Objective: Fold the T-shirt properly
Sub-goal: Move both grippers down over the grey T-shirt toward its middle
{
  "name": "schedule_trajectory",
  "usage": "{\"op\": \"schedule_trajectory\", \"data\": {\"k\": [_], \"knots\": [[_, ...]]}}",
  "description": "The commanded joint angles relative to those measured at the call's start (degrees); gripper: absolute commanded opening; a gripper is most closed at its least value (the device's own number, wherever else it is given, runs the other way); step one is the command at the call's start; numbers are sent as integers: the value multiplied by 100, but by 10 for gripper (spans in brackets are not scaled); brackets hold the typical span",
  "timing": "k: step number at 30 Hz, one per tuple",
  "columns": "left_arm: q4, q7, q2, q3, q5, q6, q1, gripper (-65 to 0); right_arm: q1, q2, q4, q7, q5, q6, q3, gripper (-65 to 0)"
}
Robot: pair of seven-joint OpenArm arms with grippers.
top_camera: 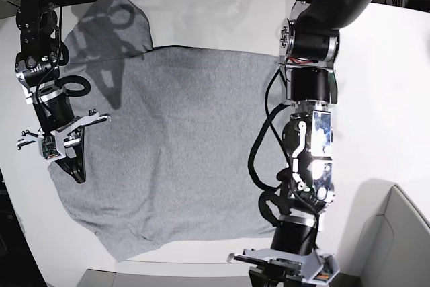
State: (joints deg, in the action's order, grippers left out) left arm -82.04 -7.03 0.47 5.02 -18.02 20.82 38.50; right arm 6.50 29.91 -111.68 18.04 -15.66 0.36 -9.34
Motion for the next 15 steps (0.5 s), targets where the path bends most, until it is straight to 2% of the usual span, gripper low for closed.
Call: {"op": "schedule_trajectory", "data": {"k": [1, 4, 7, 9, 12, 13, 15], "knots": [[-73, 4, -7, 4, -31, -3, 321, -558, -101, 73, -81, -174, -3, -32, -46, -650], [-73, 540, -7, 48, -31, -3, 427, -544, -118, 108, -81, -174, -3, -32, -46, -650], [-73, 918, -95, 347, -57, 32, 427, -479, -338, 108, -45, -33, -3, -32, -37, -650], [-73, 1059, -359, 742, -119, 340, 427, -459, -567, 108, -10, 345, -12, -32, -37, -650], [-82, 1226, -473, 874, -558, 1158, 444, -509, -813, 108, 95, 741, -30, -32, -37, -650], [-82, 1296, -438, 821, -769, 1307, 444, -539, -848, 108, 174, 864, -38, -32, -28, -650], [-82, 1463, -403, 707, -1147, 1254, 453, -594, -1015, 90, 359, 1119, -38, -32, 60, -650]]}}
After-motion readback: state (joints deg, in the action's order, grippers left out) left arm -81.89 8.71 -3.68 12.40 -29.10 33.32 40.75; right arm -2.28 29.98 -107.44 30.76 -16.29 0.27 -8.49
